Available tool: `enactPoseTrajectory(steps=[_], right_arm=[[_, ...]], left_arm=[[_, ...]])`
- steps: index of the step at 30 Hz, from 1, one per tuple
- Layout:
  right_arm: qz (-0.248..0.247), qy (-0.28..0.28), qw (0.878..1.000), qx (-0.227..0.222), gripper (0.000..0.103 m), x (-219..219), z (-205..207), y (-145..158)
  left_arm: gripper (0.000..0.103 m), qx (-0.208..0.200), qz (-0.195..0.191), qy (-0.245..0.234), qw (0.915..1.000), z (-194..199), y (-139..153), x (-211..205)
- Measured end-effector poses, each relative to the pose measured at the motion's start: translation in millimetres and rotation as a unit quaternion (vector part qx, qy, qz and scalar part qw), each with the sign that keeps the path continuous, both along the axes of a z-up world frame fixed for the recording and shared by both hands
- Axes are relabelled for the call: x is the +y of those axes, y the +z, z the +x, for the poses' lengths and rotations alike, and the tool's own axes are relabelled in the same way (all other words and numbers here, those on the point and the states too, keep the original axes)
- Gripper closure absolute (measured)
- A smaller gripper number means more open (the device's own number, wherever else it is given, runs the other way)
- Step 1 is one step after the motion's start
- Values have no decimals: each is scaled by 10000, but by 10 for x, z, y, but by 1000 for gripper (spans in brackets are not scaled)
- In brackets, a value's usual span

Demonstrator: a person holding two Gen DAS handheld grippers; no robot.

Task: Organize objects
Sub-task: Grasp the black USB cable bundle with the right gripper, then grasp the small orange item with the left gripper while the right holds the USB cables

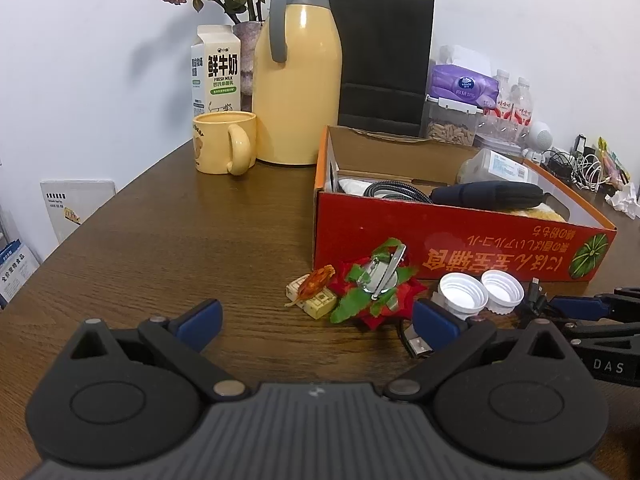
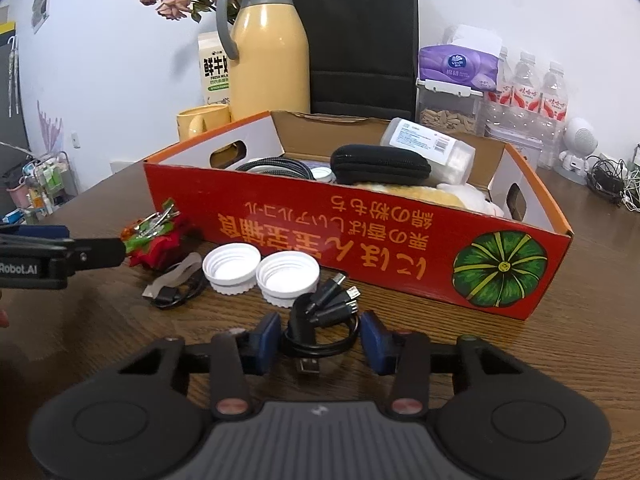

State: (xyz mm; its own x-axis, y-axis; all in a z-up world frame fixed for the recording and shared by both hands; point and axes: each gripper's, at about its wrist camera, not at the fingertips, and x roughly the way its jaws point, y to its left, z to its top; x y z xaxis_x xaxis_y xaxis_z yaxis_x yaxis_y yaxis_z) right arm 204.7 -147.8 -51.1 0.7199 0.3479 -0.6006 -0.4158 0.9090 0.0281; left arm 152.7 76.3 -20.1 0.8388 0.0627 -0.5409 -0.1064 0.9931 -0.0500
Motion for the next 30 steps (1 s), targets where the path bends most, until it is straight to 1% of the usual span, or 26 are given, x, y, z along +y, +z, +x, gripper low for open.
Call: enactPoseTrajectory(steps=[7, 12, 19, 21, 23, 25, 27, 29, 30], right_arm=[[21, 15, 10000, -18, 63, 7, -14, 5], [38, -7, 9999, -134, 63, -11, -49, 28], [94, -59, 9995, -281, 64, -52, -80, 56], [106, -62, 9995, -308, 63, -59, -88, 62], [110, -58, 9994, -329, 63, -60, -95, 65], [113, -52, 9993, -350, 63, -62, -100, 70], [121, -48, 9993, -362, 63, -63, -103, 75], [131, -44, 9992, -369, 63, -63, -104, 77], [134, -40, 9992, -370, 64, -63, -107, 76]], left_arm=[[0, 8, 4, 17, 10000, 2, -3, -4], [0, -50, -62, 87, 9999, -13, 8, 28], [0, -82, -188, 337, 9992, 47, 69, 166], [0, -70, -137, 437, 9989, 89, 89, 207], [0, -23, 6, 515, 9987, 147, 98, 231], [0, 20, 124, 493, 9987, 204, 99, 245], [5, 68, 221, 406, 9989, 252, 87, 242], [14, 144, 321, 352, 9988, 299, 61, 227], [17, 185, 330, 311, 9988, 321, 45, 222]])
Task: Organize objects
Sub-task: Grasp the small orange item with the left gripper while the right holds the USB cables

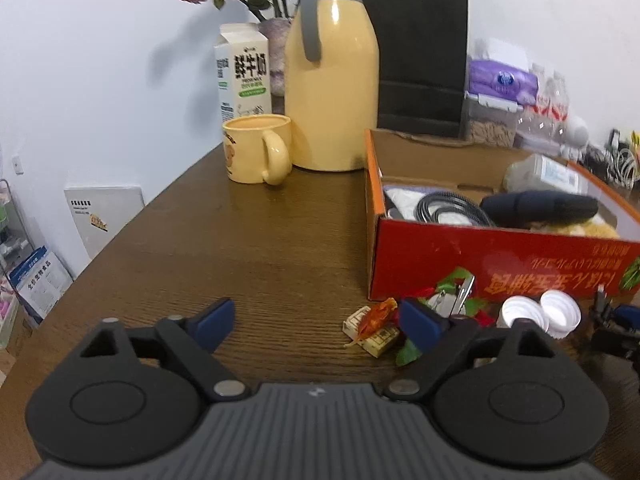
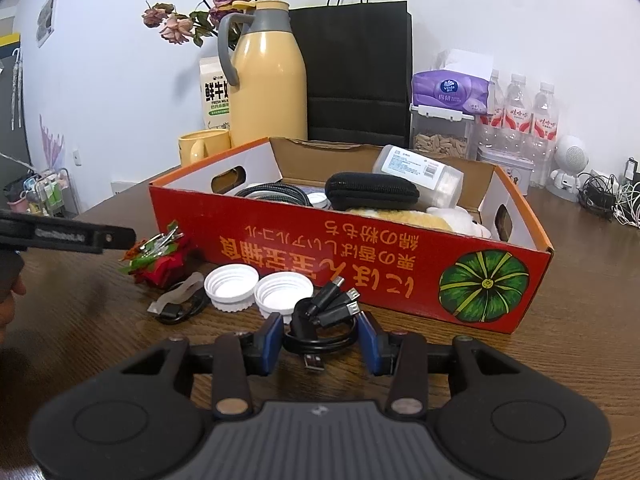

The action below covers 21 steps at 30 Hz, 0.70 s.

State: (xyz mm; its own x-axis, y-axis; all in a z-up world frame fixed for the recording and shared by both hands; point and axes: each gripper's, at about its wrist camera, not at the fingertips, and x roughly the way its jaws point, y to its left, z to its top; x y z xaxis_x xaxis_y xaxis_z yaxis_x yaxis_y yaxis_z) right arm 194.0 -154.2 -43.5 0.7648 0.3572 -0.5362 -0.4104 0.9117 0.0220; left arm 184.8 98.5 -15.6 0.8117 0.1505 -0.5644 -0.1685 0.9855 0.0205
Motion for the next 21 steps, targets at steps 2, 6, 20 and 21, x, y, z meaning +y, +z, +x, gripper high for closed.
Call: enactPoseTrajectory(steps=[2, 6, 20, 21], right_arm=[[2, 10, 10000, -3, 63, -2, -4, 2], [1, 12, 10000, -3, 64, 0, -8, 2], [-1, 18, 10000, -11, 64, 11, -16, 1], [-3, 18, 10000, -13, 64, 12, -17, 2]], left_arm=[[26, 79, -44, -125, 9999, 33, -30, -12], [40, 113, -101, -298, 9994, 67, -60, -28], [91, 77, -326, -587, 9977, 102, -90, -35], [91, 49, -327, -585, 9977, 93, -86, -34]])
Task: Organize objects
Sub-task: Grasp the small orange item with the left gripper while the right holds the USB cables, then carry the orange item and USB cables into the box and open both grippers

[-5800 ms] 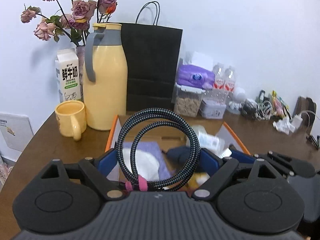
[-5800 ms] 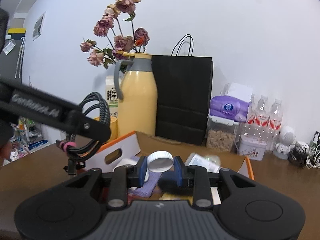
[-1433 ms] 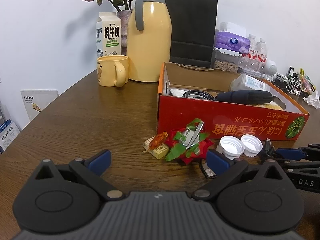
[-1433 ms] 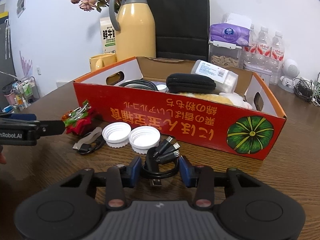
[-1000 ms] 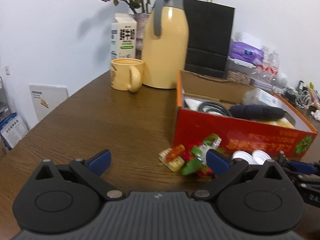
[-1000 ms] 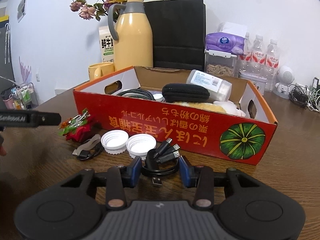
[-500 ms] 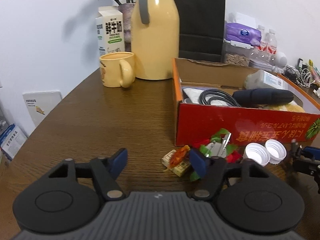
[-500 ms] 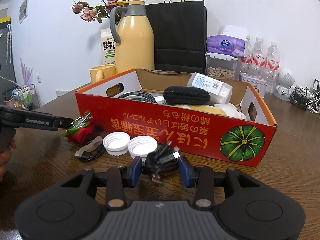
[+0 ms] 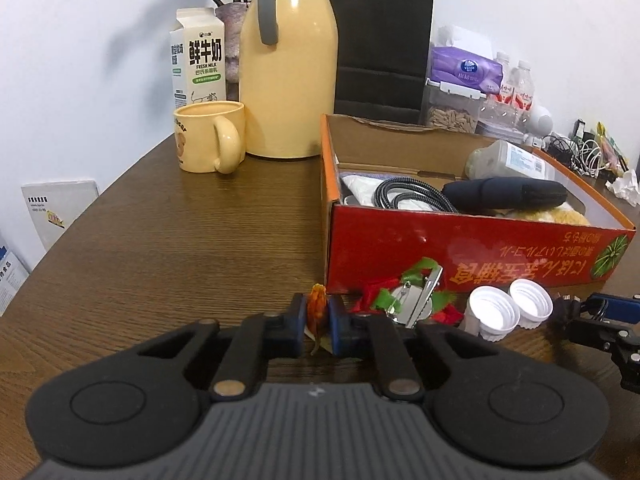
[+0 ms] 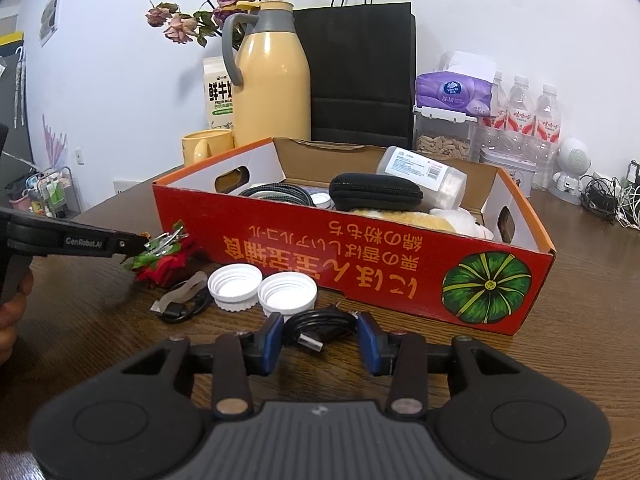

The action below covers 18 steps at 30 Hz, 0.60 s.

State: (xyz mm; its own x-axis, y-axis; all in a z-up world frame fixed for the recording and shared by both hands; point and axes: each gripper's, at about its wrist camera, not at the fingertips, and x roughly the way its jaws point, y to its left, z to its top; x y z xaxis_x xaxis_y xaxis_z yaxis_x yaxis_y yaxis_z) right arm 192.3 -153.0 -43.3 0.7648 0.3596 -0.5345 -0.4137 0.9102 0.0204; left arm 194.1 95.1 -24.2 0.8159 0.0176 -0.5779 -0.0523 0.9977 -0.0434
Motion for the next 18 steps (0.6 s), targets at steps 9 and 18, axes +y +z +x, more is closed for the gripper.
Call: enactPoseTrajectory(steps=[9, 18], right_arm=[[7, 15, 10000, -61, 65, 1, -16, 19], [100, 22, 9997, -214, 68, -33, -53, 62]], left_arm=[[91, -217, -13, 161, 9996, -85, 34, 12], [91, -375, -29, 321, 9988, -173, 104, 0]])
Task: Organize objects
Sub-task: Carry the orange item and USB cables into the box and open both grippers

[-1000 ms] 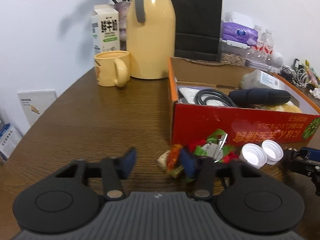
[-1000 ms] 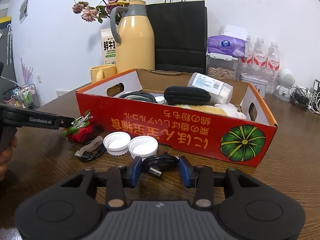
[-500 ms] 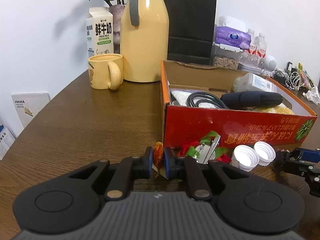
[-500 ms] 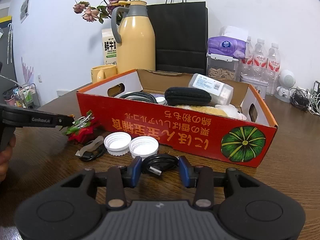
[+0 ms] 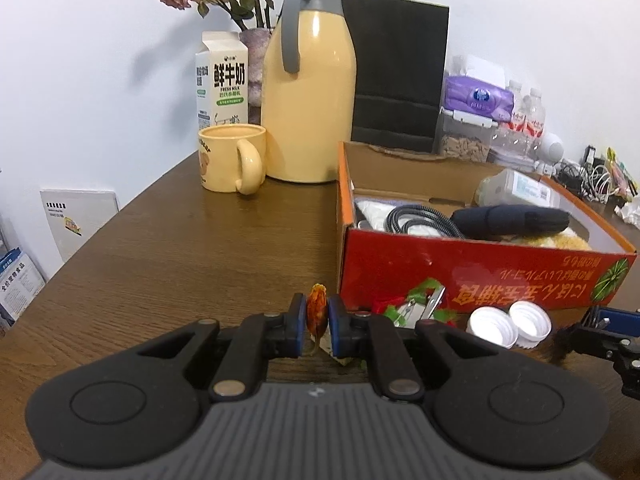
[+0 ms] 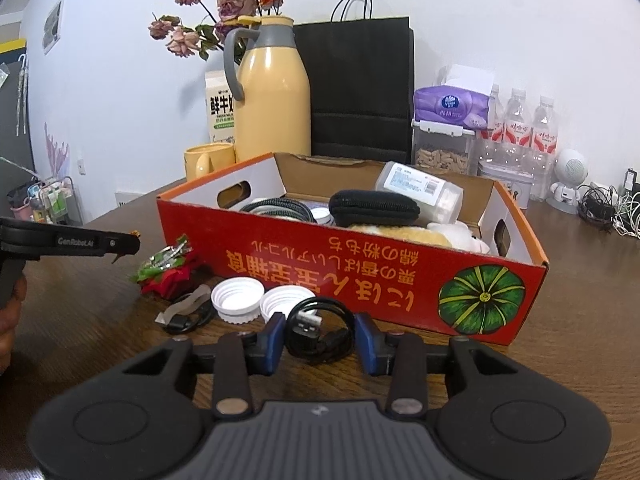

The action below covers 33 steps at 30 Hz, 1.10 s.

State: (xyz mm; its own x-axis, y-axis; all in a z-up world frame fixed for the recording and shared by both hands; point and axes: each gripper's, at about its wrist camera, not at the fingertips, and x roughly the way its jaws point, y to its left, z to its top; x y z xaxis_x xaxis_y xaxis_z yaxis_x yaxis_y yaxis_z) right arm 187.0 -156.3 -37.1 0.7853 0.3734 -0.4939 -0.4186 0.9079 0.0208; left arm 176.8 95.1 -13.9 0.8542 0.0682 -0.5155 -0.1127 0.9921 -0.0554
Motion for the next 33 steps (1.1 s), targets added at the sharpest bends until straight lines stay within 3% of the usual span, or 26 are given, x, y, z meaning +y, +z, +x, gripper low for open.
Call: enactPoseTrajectory(steps=[11, 20, 33], right_arm=[[125, 53, 9997, -184, 68, -26, -57, 82], [307, 153, 9974, -633, 68, -32, -79, 351], [142, 235, 9930, -1151, 68, 252, 489, 757]], left_arm=[[91, -295, -98, -130, 9994, -98, 194, -130], [91, -683, -100, -405, 9968, 4, 512, -325], [91, -1029, -272, -565, 9927, 542, 810, -559]])
